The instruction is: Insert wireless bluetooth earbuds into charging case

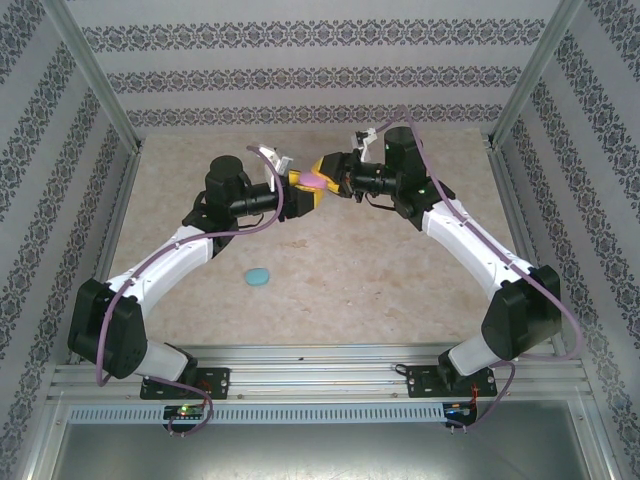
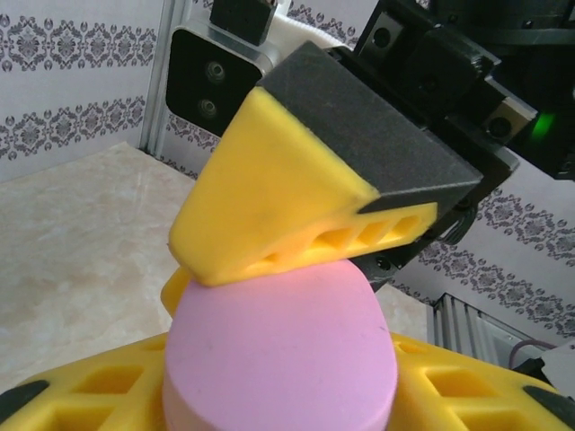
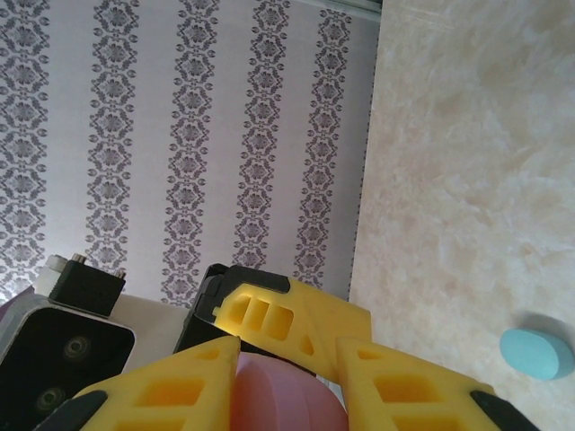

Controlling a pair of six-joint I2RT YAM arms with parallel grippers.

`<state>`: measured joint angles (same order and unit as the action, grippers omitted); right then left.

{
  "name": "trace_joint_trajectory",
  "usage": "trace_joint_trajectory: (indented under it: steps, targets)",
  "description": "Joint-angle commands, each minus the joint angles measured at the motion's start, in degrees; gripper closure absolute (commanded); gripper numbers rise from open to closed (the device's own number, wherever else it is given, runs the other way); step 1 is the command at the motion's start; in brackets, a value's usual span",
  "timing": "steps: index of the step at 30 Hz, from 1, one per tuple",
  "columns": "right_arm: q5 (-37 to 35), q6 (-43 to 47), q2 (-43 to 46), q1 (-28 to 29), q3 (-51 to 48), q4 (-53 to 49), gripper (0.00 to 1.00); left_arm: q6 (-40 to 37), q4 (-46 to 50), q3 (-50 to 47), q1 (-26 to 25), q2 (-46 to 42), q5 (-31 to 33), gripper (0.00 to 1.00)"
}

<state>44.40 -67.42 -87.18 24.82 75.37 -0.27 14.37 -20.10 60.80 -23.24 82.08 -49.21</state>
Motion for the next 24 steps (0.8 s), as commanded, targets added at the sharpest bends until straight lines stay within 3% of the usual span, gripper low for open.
trace_joint_trajectory:
  steps: [1, 7, 13, 24]
  targets:
    - [3.1, -1.4, -0.4, -0.4, -0.2, 3.2, 0.87, -3.4, 1.1, 1.9, -0.6, -0.1, -2.0, 0.45]
    - [3.0, 0.3, -1.8, -1.8, 0.0, 2.7, 0.88, -5.8, 3.5, 1.5, -0.5, -1.7, 0.0, 0.27]
    - [-0.3, 8.4, -5.3, -3.3, 0.5, -2.0, 0.89, -5.6, 4.6, -1.1, 2.2, -5.4, 5.5, 0.00]
    - [-5.3, 17.8, -25.4, -4.4, 6.9, 1.2, 0.88, -4.2, 15.7, -5.0, 8.3, -11.8, 11.5, 0.00]
